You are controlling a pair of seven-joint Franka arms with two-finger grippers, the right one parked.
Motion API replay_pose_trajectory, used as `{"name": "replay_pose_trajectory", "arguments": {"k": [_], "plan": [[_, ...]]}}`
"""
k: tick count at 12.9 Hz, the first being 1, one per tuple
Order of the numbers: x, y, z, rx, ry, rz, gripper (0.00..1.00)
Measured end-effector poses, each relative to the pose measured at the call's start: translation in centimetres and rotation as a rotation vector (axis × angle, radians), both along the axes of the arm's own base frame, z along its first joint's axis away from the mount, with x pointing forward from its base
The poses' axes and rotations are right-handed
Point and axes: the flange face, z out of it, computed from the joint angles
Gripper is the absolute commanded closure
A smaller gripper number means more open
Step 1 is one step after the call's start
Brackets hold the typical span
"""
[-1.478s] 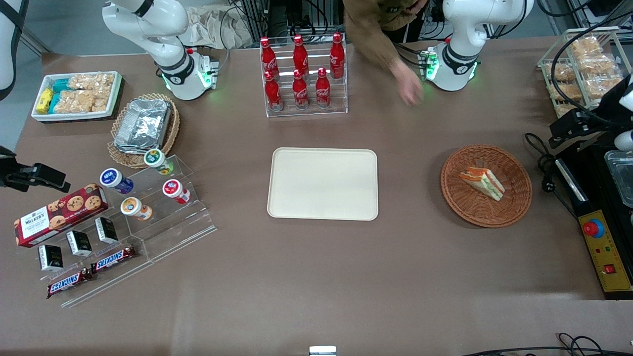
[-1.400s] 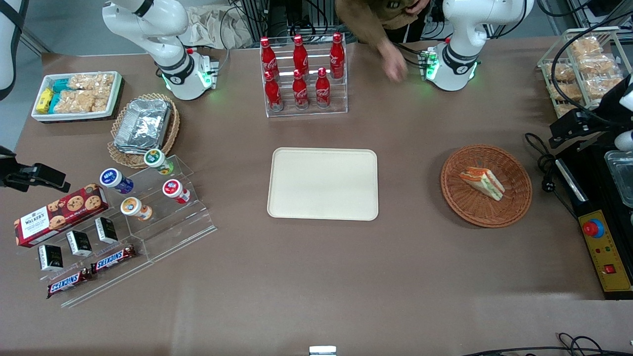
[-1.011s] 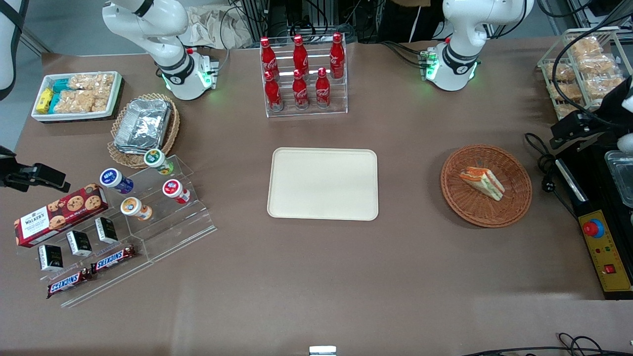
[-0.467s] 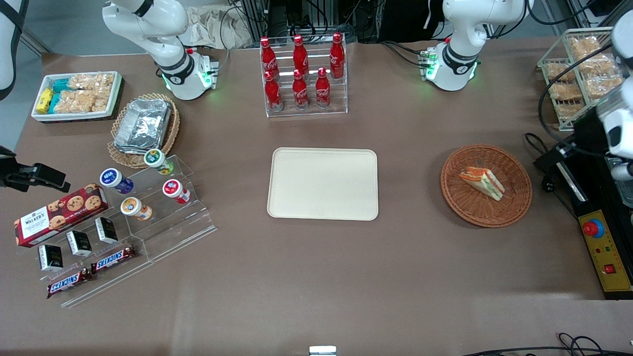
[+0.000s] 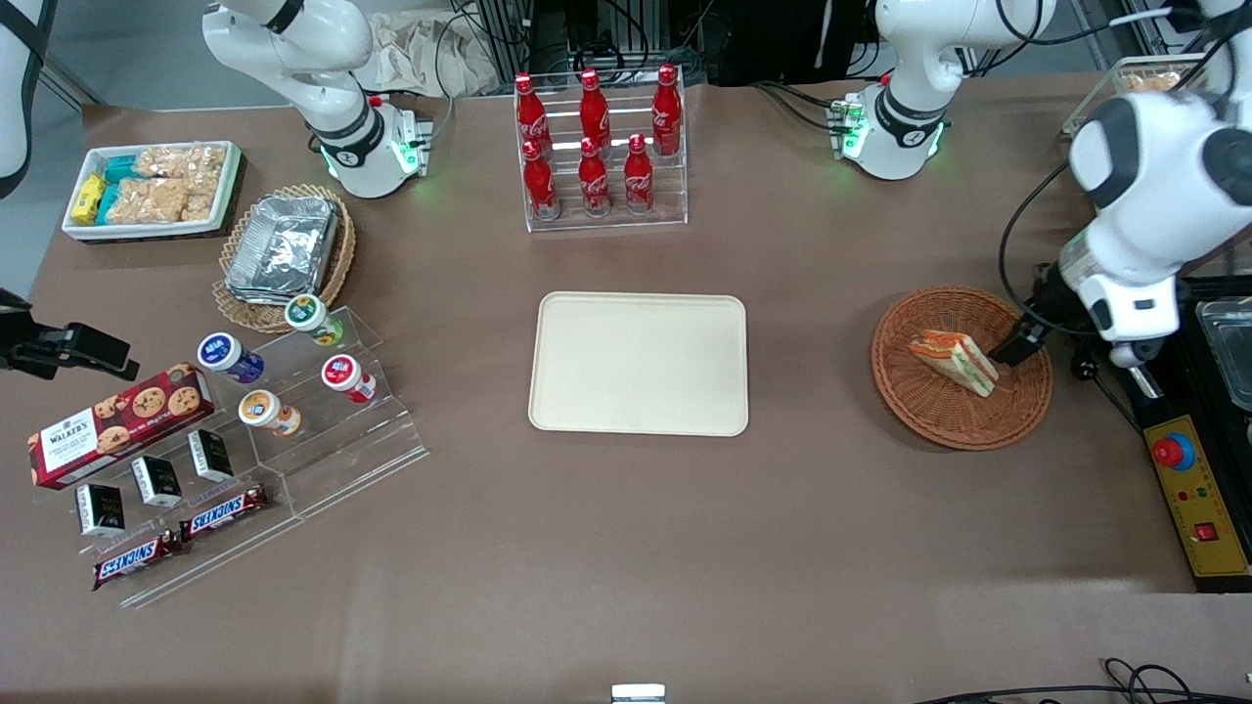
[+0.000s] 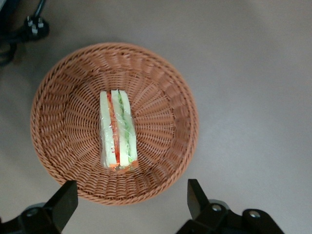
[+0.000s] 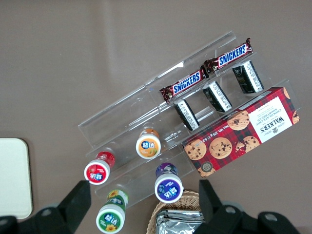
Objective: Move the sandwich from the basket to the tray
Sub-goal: 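Move the left gripper down over the wrapped sandwich in the wicker basket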
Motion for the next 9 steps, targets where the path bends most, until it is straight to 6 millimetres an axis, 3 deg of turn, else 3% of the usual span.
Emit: {"name": "replay_pose_trajectory", "arguments": {"k": [4,6,7,8,9], "plan": [[-0.2,0.0,-9.1,0.012,-0.033,0.131,0.00],[-0.8,0.1,-12.7,0.019,-0.046,0.146,0.01],[-1.2,0.1,-13.9,0.020,-0.061,0.149,0.08],[-1.7,0.1,-15.0,0.022,-0.073,0.149,0.23],[-2.2,0.2,-15.8,0.023,-0.080,0.150,0.47]]}}
